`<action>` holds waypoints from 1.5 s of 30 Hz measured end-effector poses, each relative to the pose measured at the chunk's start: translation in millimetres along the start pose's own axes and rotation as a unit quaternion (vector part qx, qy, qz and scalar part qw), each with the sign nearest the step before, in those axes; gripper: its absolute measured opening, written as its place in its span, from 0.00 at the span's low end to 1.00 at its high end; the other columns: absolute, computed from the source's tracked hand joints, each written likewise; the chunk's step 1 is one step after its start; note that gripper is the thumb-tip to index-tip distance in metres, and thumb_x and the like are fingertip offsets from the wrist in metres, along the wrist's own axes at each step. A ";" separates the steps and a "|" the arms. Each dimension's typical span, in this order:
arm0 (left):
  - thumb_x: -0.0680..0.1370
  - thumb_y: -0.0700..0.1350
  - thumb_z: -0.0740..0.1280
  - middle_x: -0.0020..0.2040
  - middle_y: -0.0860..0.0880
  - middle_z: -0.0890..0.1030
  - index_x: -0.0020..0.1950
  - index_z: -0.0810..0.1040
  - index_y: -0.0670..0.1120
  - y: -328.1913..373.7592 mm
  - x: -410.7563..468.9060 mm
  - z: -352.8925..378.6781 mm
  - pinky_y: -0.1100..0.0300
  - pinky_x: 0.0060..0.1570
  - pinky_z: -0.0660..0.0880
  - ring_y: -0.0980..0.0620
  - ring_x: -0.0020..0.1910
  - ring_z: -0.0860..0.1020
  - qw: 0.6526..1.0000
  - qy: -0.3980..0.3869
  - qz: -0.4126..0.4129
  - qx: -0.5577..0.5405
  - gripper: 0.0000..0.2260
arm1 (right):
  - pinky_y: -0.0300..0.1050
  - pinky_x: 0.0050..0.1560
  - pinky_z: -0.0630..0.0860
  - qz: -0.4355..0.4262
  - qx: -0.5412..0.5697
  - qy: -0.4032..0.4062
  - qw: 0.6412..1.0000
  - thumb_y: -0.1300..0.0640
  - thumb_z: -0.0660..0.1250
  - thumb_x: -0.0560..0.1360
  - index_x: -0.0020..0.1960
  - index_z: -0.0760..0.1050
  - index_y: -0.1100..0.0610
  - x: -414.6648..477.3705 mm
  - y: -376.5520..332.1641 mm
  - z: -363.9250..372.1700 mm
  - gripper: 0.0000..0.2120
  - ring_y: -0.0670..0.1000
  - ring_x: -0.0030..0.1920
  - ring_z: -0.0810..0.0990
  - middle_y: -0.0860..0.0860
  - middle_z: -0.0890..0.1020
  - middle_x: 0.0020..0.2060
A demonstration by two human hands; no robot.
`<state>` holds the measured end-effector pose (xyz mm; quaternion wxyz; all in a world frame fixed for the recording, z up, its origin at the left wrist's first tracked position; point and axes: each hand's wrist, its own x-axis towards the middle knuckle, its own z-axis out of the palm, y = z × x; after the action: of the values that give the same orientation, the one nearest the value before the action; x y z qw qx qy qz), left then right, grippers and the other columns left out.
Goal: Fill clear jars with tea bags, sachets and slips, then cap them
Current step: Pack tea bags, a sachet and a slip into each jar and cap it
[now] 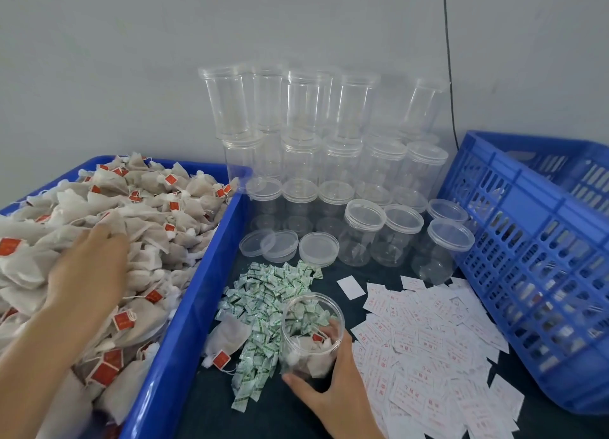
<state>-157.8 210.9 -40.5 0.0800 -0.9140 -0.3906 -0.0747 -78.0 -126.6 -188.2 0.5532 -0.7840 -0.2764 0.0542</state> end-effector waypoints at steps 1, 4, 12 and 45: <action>0.69 0.33 0.74 0.44 0.41 0.73 0.43 0.78 0.39 -4.7 3.5 4.8 0.41 0.45 0.76 0.40 0.46 0.74 1.000 -0.007 0.010 -0.012 0.08 | 0.22 0.61 0.65 0.001 0.000 0.000 1.000 0.30 0.77 0.62 0.68 0.49 0.21 0.1 -0.1 0.1 0.46 0.34 0.67 0.70 0.31 0.68 0.67; 0.67 0.33 0.74 0.41 0.42 0.74 0.43 0.77 0.40 -5.2 9.3 12.0 0.40 0.41 0.76 0.40 0.41 0.74 0.999 -0.007 0.023 -0.047 0.09 | 0.23 0.61 0.66 0.002 0.003 -0.001 1.000 0.32 0.78 0.62 0.67 0.51 0.21 -0.3 0.8 0.0 0.46 0.35 0.67 0.71 0.31 0.70 0.67; 0.79 0.41 0.63 0.50 0.41 0.78 0.56 0.73 0.42 13.3 16.2 5.8 0.45 0.43 0.77 0.41 0.45 0.78 0.997 0.060 -0.013 -0.049 0.07 | 0.24 0.60 0.67 0.007 0.007 0.005 1.000 0.33 0.79 0.61 0.66 0.52 0.21 -0.4 0.7 1.2 0.45 0.35 0.66 0.72 0.32 0.71 0.66; 0.76 0.27 0.57 0.64 0.39 0.75 0.67 0.74 0.39 103.6 15.5 9.6 0.53 0.59 0.69 0.42 0.63 0.72 0.920 -0.020 0.025 -0.391 0.21 | 0.21 0.61 0.64 0.016 0.005 -0.016 1.000 0.36 0.79 0.62 0.69 0.48 0.21 -0.8 0.4 -0.9 0.49 0.31 0.67 0.68 0.27 0.66 0.67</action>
<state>-71.2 153.1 -55.9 -0.2896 -0.8831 -0.3091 -0.2015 -78.1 -127.9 -188.4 0.5516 -0.7847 -0.2722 0.0769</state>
